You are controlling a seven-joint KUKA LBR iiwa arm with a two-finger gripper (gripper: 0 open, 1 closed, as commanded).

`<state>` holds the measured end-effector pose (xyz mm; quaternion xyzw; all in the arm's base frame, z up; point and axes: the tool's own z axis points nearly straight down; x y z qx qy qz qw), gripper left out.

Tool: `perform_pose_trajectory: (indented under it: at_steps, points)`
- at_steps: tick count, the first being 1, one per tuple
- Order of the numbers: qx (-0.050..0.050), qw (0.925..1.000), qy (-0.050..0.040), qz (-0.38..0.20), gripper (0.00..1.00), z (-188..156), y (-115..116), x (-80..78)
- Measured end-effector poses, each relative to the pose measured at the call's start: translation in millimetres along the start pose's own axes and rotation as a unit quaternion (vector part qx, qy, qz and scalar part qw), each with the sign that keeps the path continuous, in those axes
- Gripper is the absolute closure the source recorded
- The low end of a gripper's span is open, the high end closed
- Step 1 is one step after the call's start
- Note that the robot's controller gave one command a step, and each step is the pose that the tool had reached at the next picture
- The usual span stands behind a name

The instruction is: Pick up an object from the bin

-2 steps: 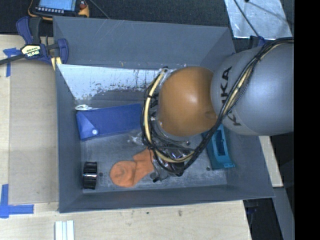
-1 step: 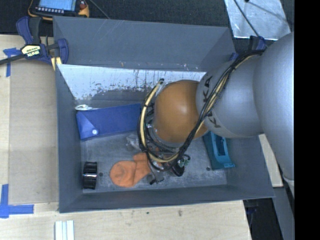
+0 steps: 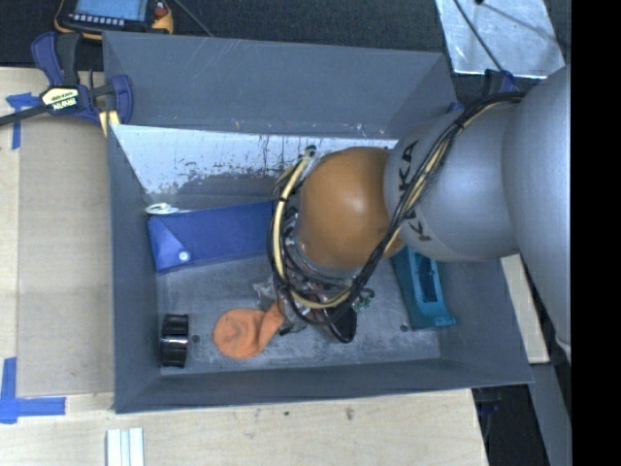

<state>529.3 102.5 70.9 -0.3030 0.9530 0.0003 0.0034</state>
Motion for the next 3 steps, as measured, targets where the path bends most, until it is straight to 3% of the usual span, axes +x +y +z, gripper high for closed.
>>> perform_pose_trajectory:
  at_steps: [2, 3]
  points:
    - [-0.001, 1.0, 0.0025, 0.0, 1.0, -4, 1, 1.4]
    - [-0.003, 1.0, 0.0064, 0.0, 1.0, -25, 2, 2.9]
